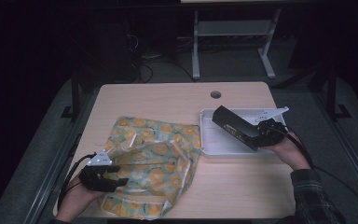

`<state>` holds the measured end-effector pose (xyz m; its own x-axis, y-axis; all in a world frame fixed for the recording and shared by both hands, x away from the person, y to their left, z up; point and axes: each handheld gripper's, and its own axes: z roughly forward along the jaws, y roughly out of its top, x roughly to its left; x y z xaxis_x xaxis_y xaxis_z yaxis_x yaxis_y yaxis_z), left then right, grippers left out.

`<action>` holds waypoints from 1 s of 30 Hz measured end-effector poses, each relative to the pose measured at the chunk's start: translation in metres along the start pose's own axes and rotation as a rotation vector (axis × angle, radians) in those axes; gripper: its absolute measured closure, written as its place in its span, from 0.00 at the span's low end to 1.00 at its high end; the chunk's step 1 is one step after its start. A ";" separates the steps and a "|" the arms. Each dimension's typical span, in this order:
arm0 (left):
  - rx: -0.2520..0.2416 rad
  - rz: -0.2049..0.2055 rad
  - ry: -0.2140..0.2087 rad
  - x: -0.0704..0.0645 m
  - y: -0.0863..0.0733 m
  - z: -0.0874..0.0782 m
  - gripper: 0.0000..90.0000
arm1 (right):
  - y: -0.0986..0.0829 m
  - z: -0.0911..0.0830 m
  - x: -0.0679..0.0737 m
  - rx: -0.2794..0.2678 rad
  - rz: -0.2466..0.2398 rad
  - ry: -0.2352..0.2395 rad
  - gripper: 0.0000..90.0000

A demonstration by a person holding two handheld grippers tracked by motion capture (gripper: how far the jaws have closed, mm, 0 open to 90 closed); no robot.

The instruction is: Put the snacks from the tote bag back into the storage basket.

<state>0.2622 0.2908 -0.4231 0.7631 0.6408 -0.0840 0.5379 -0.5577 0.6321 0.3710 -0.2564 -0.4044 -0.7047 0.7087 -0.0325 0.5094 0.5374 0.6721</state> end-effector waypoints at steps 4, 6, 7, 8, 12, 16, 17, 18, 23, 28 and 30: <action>0.002 0.001 -0.002 0.000 0.000 0.000 0.42 | -0.003 0.004 -0.003 0.008 -0.002 0.000 0.47; 0.003 0.001 -0.001 0.000 0.000 0.001 0.42 | -0.005 0.005 -0.004 0.012 0.003 -0.003 0.47; 0.003 0.000 -0.002 0.000 0.000 0.001 0.42 | -0.006 0.007 -0.005 0.019 0.004 -0.004 0.47; 0.003 0.001 -0.001 0.000 0.000 0.001 0.42 | -0.006 0.008 -0.006 0.024 0.006 -0.006 0.47; 0.005 0.007 -0.001 0.000 0.000 0.001 0.42 | -0.008 0.014 -0.007 0.044 0.001 -0.003 0.47; 0.006 0.010 0.000 0.000 0.000 0.001 0.42 | -0.011 0.019 -0.007 0.056 0.001 -0.002 0.47; 0.006 0.010 0.000 0.000 0.000 0.001 0.42 | -0.012 0.020 -0.008 0.060 0.002 0.000 0.47; 0.006 0.010 0.000 0.000 0.000 0.001 0.42 | -0.013 0.020 -0.008 0.064 0.008 0.002 0.47; 0.009 0.006 -0.002 0.000 0.000 0.001 0.42 | -0.016 0.023 -0.009 0.083 0.012 0.003 0.46; 0.009 0.011 -0.001 0.000 0.000 0.001 0.42 | -0.019 0.023 -0.011 0.094 0.003 -0.002 0.46; 0.009 0.011 -0.001 0.000 0.000 0.001 0.42 | -0.020 0.022 -0.013 0.099 0.005 -0.005 0.46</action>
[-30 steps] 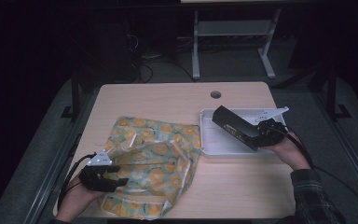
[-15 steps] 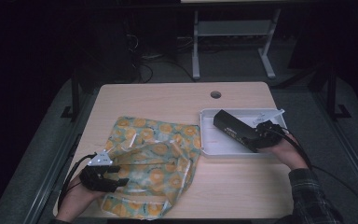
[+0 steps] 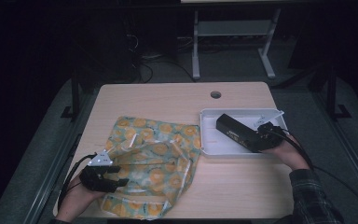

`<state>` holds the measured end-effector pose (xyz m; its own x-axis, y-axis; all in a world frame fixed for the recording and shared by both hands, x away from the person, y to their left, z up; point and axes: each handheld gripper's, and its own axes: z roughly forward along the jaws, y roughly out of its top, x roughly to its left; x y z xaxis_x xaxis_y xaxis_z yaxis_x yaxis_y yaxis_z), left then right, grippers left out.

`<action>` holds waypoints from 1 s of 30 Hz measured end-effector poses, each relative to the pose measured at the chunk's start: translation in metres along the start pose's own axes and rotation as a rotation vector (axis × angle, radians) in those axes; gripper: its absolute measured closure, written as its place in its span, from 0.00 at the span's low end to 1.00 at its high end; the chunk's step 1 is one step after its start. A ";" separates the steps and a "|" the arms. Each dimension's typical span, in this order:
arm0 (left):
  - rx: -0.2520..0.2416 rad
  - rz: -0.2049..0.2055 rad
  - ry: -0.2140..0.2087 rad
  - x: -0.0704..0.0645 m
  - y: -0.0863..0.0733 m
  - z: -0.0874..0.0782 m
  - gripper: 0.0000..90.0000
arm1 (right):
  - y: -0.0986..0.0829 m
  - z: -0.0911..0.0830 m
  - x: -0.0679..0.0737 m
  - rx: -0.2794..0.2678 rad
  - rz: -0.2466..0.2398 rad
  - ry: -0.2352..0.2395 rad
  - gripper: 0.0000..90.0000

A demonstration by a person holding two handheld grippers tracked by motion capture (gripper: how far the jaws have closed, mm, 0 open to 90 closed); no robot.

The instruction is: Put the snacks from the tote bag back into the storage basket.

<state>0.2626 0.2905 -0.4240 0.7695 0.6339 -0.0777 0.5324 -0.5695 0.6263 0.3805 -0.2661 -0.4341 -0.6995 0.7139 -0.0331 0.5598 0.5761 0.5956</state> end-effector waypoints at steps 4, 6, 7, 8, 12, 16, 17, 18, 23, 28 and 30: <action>-0.001 0.001 0.000 0.000 0.000 0.000 0.42 | -0.004 -0.001 -0.004 0.011 0.022 0.011 0.45; 0.000 0.002 0.000 0.000 0.000 0.000 0.42 | -0.004 -0.001 -0.005 0.018 0.026 0.019 0.43; 0.000 0.003 -0.001 0.000 0.000 0.000 0.42 | -0.004 -0.001 -0.005 0.015 0.028 0.024 0.41; 0.000 0.002 -0.001 0.000 0.000 0.000 0.42 | -0.003 -0.003 -0.005 0.010 0.037 0.032 0.39; -0.003 0.000 -0.001 0.000 0.000 0.000 0.42 | 0.002 -0.012 -0.006 -0.031 0.052 0.031 0.32; -0.001 -0.005 -0.004 -0.001 0.001 0.000 0.42 | 0.013 -0.025 -0.004 -0.070 0.071 0.033 0.30; -0.003 -0.008 -0.006 -0.001 0.001 0.001 0.42 | 0.017 -0.029 -0.003 -0.080 0.073 0.031 0.32; -0.001 -0.008 -0.006 -0.002 0.001 0.001 0.42 | 0.020 -0.031 -0.004 -0.092 0.079 0.032 0.35; -0.002 -0.002 -0.006 -0.002 0.001 0.001 0.42 | 0.036 -0.035 -0.008 -0.103 0.126 0.029 0.53; -0.003 -0.010 -0.008 -0.002 0.001 0.001 0.42 | 0.048 -0.030 -0.014 -0.097 0.151 0.023 0.75; -0.004 -0.006 -0.008 -0.001 0.001 0.001 0.42 | 0.051 -0.024 -0.018 -0.078 0.153 0.022 0.84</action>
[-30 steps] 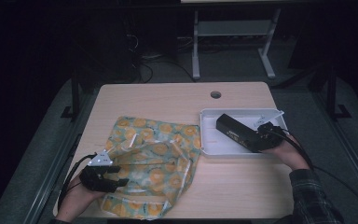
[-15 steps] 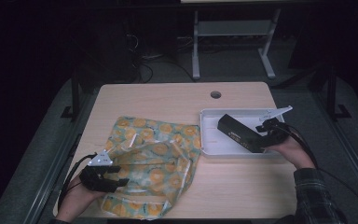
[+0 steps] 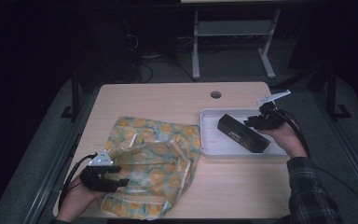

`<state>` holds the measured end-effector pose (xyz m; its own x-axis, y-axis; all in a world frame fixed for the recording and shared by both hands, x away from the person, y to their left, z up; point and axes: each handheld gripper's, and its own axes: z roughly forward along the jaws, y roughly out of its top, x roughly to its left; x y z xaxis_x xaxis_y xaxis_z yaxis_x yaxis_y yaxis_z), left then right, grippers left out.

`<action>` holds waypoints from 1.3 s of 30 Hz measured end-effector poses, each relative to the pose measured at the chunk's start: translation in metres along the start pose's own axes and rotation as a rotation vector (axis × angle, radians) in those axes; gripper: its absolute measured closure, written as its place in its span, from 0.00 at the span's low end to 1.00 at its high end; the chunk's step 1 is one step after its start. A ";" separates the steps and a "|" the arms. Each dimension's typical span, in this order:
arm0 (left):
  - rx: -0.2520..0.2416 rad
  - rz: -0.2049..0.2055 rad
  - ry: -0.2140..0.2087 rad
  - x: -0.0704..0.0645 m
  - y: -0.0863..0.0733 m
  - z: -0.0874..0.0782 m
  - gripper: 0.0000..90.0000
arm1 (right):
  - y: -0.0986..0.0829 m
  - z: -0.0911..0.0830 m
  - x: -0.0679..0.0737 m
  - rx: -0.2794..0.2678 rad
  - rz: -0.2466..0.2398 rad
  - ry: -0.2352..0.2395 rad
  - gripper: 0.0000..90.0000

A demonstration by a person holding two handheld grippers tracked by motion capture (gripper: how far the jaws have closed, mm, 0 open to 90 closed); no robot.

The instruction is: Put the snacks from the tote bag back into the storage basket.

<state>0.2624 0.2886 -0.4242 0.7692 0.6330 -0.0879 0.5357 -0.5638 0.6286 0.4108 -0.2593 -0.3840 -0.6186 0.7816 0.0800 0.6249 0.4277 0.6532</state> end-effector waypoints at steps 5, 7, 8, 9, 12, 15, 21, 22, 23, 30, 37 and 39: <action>0.001 0.004 -0.001 0.000 0.000 0.001 0.42 | 0.010 0.013 -0.006 0.026 0.005 -0.001 0.99; 0.001 -0.002 -0.002 -0.001 0.000 0.001 0.42 | 0.014 0.017 -0.007 0.020 0.019 0.009 1.00; 0.000 -0.003 -0.002 -0.001 0.000 0.001 0.42 | 0.015 0.021 -0.008 0.035 0.011 -0.005 1.00; -0.001 -0.004 -0.003 -0.001 0.000 0.001 0.42 | 0.016 0.025 -0.009 0.046 0.010 -0.012 1.00; -0.002 -0.004 -0.004 -0.001 -0.001 0.000 0.42 | 0.019 0.034 -0.011 0.065 0.012 -0.016 1.00; 0.000 -0.010 -0.003 -0.001 -0.002 -0.001 0.42 | 0.019 0.040 -0.012 0.078 0.006 -0.016 1.00; 0.000 -0.007 -0.002 -0.001 -0.002 -0.001 0.42 | 0.016 0.046 -0.012 0.098 -0.007 -0.003 1.00; 0.001 -0.003 -0.001 -0.001 -0.002 -0.001 0.42 | 0.015 0.046 -0.011 0.101 -0.010 0.000 1.00; 0.000 -0.006 -0.002 -0.001 -0.002 -0.001 0.42 | 0.014 0.046 -0.010 0.104 -0.013 0.003 1.00; -0.001 -0.007 -0.003 -0.001 -0.002 0.000 0.42 | 0.006 0.044 -0.007 0.124 -0.032 0.012 1.00; -0.001 -0.003 -0.002 -0.001 -0.002 0.000 0.42 | 0.002 0.042 -0.002 0.131 -0.058 0.019 1.00; -0.001 -0.003 -0.002 -0.001 -0.002 0.000 0.42 | 0.000 0.042 0.000 0.134 -0.063 0.021 1.00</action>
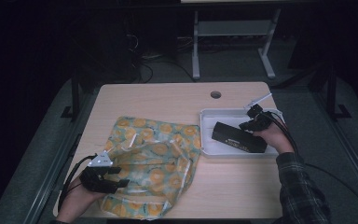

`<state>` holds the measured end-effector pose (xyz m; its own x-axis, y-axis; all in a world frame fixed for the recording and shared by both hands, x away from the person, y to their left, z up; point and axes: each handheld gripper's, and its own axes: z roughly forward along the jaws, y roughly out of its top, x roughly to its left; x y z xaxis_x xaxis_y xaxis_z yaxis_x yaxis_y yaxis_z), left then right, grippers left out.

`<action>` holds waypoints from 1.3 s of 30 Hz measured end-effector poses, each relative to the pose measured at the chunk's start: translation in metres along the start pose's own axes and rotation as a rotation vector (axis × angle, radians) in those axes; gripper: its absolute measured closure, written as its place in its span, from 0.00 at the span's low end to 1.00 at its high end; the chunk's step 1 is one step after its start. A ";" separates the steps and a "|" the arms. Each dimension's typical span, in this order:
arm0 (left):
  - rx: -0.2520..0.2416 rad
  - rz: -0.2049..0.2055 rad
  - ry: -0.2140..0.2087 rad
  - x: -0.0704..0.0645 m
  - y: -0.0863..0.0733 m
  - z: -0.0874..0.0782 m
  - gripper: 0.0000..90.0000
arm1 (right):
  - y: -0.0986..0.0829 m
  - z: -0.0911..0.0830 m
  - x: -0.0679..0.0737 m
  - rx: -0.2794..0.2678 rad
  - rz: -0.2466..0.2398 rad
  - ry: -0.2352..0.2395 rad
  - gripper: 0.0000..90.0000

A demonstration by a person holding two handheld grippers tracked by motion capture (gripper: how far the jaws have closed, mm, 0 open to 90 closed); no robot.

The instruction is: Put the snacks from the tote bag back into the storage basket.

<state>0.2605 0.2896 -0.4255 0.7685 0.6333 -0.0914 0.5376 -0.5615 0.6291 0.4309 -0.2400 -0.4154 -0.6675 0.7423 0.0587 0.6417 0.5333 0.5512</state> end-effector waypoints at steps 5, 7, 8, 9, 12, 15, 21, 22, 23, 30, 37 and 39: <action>0.000 -0.006 -0.001 -0.001 0.000 0.000 0.42 | -0.002 -0.001 0.004 0.020 -0.020 -0.002 1.00; 0.000 -0.006 -0.001 -0.001 0.000 -0.001 0.42 | -0.003 -0.002 0.006 0.022 -0.031 0.001 1.00; -0.002 -0.007 -0.001 -0.001 0.000 -0.001 0.42 | -0.003 -0.002 0.007 0.022 -0.030 0.004 1.00; -0.002 -0.007 0.000 -0.001 0.000 -0.001 0.42 | -0.005 -0.002 0.008 0.023 -0.038 0.004 1.00; -0.002 -0.005 0.000 -0.001 0.000 -0.001 0.42 | -0.007 -0.003 0.010 0.032 -0.040 0.005 1.00; -0.003 0.000 0.002 0.000 0.000 -0.001 0.42 | -0.010 -0.005 0.011 0.040 -0.046 0.006 1.00; -0.003 0.001 0.002 -0.001 0.000 -0.001 0.42 | -0.013 -0.010 0.015 0.043 -0.053 0.008 1.00; -0.004 0.001 0.002 -0.001 0.000 -0.001 0.42 | -0.013 -0.010 0.015 0.043 -0.058 0.007 1.00; -0.004 0.001 0.002 -0.001 0.000 -0.001 0.42 | -0.014 -0.010 0.016 0.043 -0.058 0.008 1.00; -0.005 0.000 0.001 -0.001 0.001 -0.001 0.42 | -0.016 -0.012 0.018 0.049 -0.065 0.003 1.00; -0.005 0.009 -0.001 0.000 0.003 0.000 0.42 | -0.017 -0.022 0.018 0.007 -0.043 -0.010 0.93; -0.004 0.004 -0.003 -0.001 0.004 0.000 0.42 | -0.017 -0.026 0.020 -0.018 -0.032 -0.010 0.85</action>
<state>0.2622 0.2866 -0.4233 0.7717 0.6294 -0.0912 0.5330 -0.5617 0.6328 0.3968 -0.2449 -0.4014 -0.6840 0.7288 0.0324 0.6128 0.5499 0.5675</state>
